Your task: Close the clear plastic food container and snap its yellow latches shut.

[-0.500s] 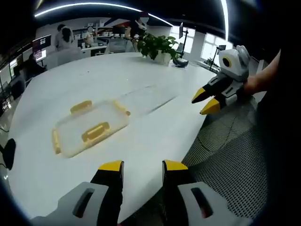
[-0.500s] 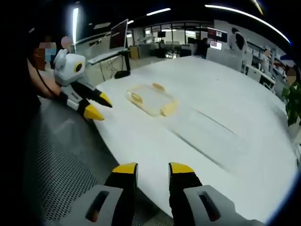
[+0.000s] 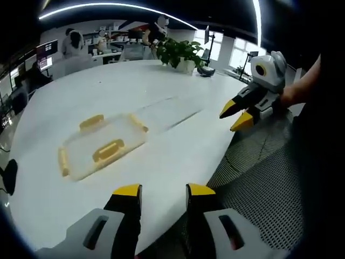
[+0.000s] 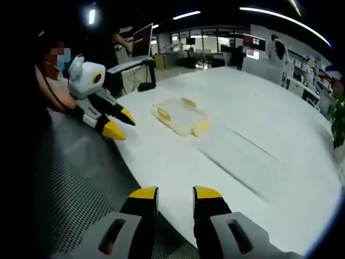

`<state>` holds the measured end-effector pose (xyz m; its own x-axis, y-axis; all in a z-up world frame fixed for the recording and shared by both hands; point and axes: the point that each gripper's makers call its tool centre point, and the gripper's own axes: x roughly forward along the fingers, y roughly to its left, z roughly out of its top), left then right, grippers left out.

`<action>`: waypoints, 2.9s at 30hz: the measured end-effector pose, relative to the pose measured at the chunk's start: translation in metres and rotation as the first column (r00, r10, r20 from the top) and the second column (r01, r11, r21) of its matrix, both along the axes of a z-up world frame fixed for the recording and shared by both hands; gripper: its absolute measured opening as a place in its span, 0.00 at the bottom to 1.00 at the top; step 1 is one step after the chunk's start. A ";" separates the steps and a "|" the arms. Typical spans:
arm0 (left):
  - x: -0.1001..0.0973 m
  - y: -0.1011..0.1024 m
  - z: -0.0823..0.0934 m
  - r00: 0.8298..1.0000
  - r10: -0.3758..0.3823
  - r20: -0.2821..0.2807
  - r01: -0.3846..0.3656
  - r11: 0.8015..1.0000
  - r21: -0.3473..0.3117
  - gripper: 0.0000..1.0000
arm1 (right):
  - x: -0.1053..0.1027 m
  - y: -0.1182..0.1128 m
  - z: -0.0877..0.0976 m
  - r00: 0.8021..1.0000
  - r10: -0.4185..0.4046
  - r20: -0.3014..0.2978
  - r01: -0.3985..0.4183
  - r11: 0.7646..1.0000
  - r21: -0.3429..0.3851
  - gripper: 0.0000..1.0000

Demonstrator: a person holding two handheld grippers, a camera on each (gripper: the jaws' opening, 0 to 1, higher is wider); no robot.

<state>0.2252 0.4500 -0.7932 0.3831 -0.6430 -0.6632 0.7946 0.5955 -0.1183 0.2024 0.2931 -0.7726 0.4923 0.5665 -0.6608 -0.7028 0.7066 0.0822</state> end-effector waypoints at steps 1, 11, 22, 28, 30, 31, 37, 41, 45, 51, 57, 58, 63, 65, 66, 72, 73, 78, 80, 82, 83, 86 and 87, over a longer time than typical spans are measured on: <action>0.001 0.000 0.000 1.000 0.000 0.000 0.000 1.000 0.000 0.31 | 0.000 0.000 0.000 1.000 0.000 -0.001 0.000 1.000 0.001 0.24; 0.002 -0.001 0.003 1.000 0.000 -0.007 0.000 1.000 -0.013 0.31 | 0.000 0.000 0.000 1.000 -0.002 -0.009 0.002 1.000 -0.002 0.23; 0.005 -0.002 0.010 1.000 -0.004 0.025 0.004 1.000 -0.022 0.33 | 0.000 0.008 0.015 1.000 0.011 0.012 -0.012 0.998 0.058 0.24; 0.010 -0.001 0.020 0.999 0.024 0.036 -0.021 0.997 -0.080 0.36 | 0.000 0.014 0.025 1.000 0.017 0.012 -0.019 0.995 0.102 0.25; 0.011 -0.002 0.023 0.999 0.027 0.044 -0.023 0.995 -0.098 0.36 | 0.003 0.020 0.029 1.000 0.022 0.013 -0.024 0.992 0.122 0.25; 0.012 -0.003 0.025 0.999 0.027 0.047 -0.022 0.994 -0.107 0.36 | 0.005 0.023 0.031 1.000 0.021 0.012 -0.022 0.991 0.135 0.25; 0.014 -0.004 0.031 0.999 0.043 0.005 -0.042 0.986 -0.163 0.34 | 0.018 0.035 0.041 1.000 0.017 0.024 -0.021 0.985 0.174 0.27; 0.021 0.000 0.037 0.998 0.068 0.003 -0.067 0.980 -0.186 0.34 | 0.026 0.041 0.055 0.999 0.009 0.051 -0.020 0.977 0.213 0.28; 0.025 0.002 0.038 0.998 0.069 0.016 -0.065 0.982 -0.177 0.34 | 0.032 0.045 0.060 0.998 -0.007 0.067 -0.009 0.971 0.240 0.33; 0.031 0.002 0.048 0.997 0.070 0.032 -0.062 0.980 -0.189 0.35 | 0.038 0.052 0.063 0.996 -0.011 0.084 -0.010 0.969 0.248 0.34; 0.035 0.003 0.049 0.997 0.066 0.029 -0.060 0.980 -0.192 0.36 | 0.041 0.059 0.064 0.995 -0.001 0.095 -0.024 0.967 0.256 0.34; 0.035 0.003 0.048 0.997 0.067 0.025 -0.061 0.979 -0.193 0.36 | 0.042 0.060 0.065 0.995 0.001 0.097 -0.027 0.966 0.258 0.34; 0.035 0.004 0.046 0.998 0.058 0.006 -0.056 0.980 -0.191 0.37 | 0.048 0.065 0.062 0.996 0.007 0.091 -0.030 0.967 0.251 0.36; 0.036 0.005 0.044 0.999 0.051 0.004 -0.050 0.982 -0.185 0.37 | 0.050 0.066 0.062 0.996 0.008 0.091 -0.031 0.967 0.252 0.36; 0.037 0.006 0.044 0.999 0.050 0.003 -0.049 0.982 -0.183 0.37 | 0.051 0.068 0.062 0.995 0.012 0.094 -0.035 0.967 0.251 0.36; 0.039 0.010 0.043 0.999 0.040 -0.006 -0.040 0.984 -0.175 0.37 | 0.059 0.075 0.060 0.995 0.034 0.095 -0.056 0.969 0.241 0.37; 0.040 0.010 0.043 0.999 0.036 -0.003 -0.036 0.984 -0.174 0.37 | 0.060 0.076 0.060 0.995 0.037 0.096 -0.059 0.970 0.237 0.37; 0.046 0.014 0.043 0.999 0.038 -0.009 -0.039 0.983 -0.177 0.37 | 0.067 0.077 0.063 0.994 0.033 0.107 -0.058 0.968 0.243 0.37; 0.046 0.015 0.042 1.000 0.029 -0.004 -0.029 0.986 -0.166 0.37 | 0.068 0.077 0.063 0.993 0.031 0.111 -0.058 0.968 0.242 0.37; 0.049 0.017 0.042 1.000 0.026 -0.004 -0.027 0.986 -0.163 0.37 | 0.069 0.078 0.062 0.993 0.030 0.110 -0.056 0.969 0.239 0.37; 0.050 0.018 0.042 1.000 0.028 -0.008 -0.029 0.986 -0.164 0.37 | 0.070 0.077 0.061 0.994 0.030 0.110 -0.055 0.971 0.234 0.37; 0.054 0.020 0.042 0.999 0.032 -0.011 -0.033 0.985 -0.167 0.37 | 0.072 0.077 0.058 0.994 0.032 0.105 -0.054 0.975 0.216 0.37; 0.055 0.021 0.042 0.999 0.033 -0.011 -0.035 0.986 -0.166 0.38 | 0.072 0.077 0.058 0.994 0.033 0.104 -0.055 0.975 0.215 0.37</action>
